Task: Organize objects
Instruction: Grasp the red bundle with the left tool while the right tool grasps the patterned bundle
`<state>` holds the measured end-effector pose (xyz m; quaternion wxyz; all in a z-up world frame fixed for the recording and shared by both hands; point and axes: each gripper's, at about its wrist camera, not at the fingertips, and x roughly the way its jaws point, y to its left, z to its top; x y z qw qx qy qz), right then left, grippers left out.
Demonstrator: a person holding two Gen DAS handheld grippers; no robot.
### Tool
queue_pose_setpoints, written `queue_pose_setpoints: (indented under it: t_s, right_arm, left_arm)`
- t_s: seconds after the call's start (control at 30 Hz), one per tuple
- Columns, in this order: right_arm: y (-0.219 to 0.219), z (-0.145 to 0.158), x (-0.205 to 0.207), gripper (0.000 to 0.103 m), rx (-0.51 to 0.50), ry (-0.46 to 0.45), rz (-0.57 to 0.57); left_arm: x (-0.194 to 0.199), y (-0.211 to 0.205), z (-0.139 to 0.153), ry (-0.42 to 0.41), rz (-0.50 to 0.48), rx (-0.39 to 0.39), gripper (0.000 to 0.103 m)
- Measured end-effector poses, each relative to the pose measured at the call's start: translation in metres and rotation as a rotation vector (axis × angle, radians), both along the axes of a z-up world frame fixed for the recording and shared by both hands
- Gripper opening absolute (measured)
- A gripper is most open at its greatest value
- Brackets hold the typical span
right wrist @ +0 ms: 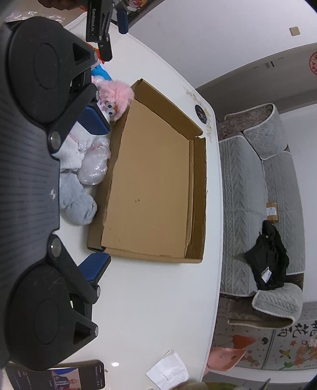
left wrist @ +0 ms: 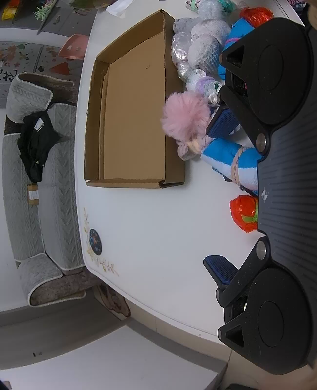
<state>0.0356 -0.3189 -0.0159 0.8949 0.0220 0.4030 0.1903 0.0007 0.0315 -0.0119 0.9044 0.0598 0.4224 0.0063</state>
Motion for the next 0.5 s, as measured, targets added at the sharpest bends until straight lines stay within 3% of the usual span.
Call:
queue_pose_setpoints:
  t_s: [0.5]
  right_arm:
    - [-0.015,-0.002,0.013,0.103,-0.037,0.032,-0.026]
  left_arm:
    - [0.000,0.014,-0.006,0.053,0.002,-0.025,0.103]
